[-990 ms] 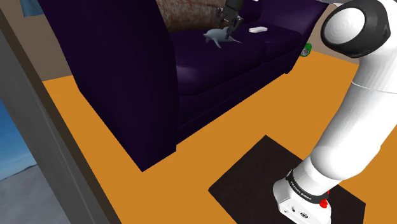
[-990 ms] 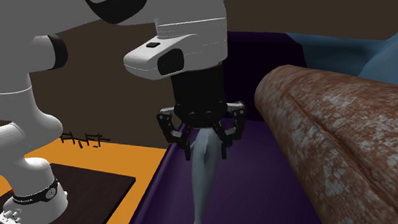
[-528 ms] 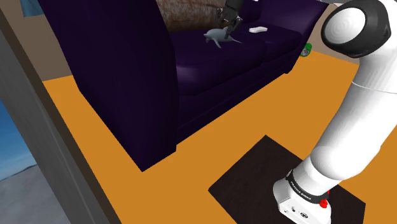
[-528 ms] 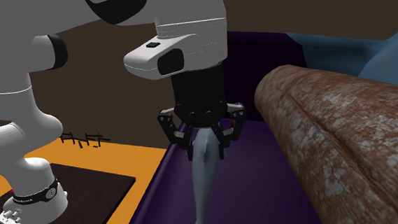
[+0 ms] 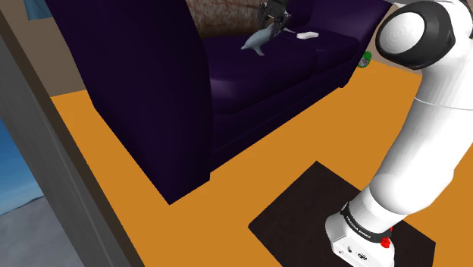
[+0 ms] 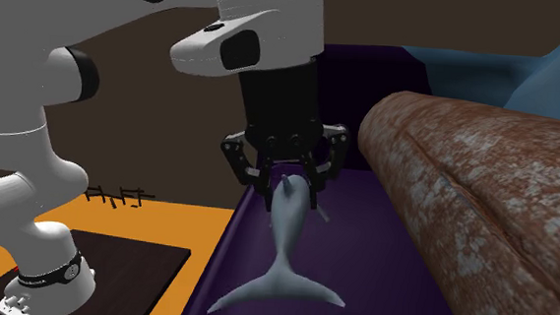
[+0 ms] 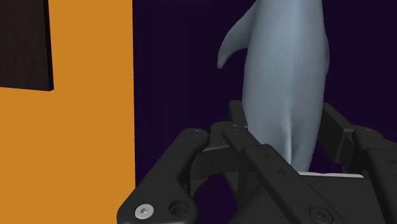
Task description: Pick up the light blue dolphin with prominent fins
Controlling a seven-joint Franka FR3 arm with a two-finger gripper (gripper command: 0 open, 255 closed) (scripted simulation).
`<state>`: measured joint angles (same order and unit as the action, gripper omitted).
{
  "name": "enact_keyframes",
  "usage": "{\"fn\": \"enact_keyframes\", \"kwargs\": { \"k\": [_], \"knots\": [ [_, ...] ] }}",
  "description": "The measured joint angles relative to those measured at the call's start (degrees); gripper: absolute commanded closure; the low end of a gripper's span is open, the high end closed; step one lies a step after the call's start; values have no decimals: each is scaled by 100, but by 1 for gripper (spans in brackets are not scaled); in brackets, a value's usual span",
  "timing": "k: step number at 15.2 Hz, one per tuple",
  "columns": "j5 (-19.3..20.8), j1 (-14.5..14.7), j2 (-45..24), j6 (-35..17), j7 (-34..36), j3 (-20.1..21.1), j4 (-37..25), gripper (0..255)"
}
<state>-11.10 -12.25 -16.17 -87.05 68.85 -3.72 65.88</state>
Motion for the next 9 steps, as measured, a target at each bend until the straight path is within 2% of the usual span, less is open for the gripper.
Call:
{"fn": "enact_keyframes", "kwargs": {
  "k": [7,9],
  "knots": [
    [-49,-62,-471,803,126,10,-1282,255],
    [-79,-94,-761,1148,189,23,-1924,255]
  ]
}}
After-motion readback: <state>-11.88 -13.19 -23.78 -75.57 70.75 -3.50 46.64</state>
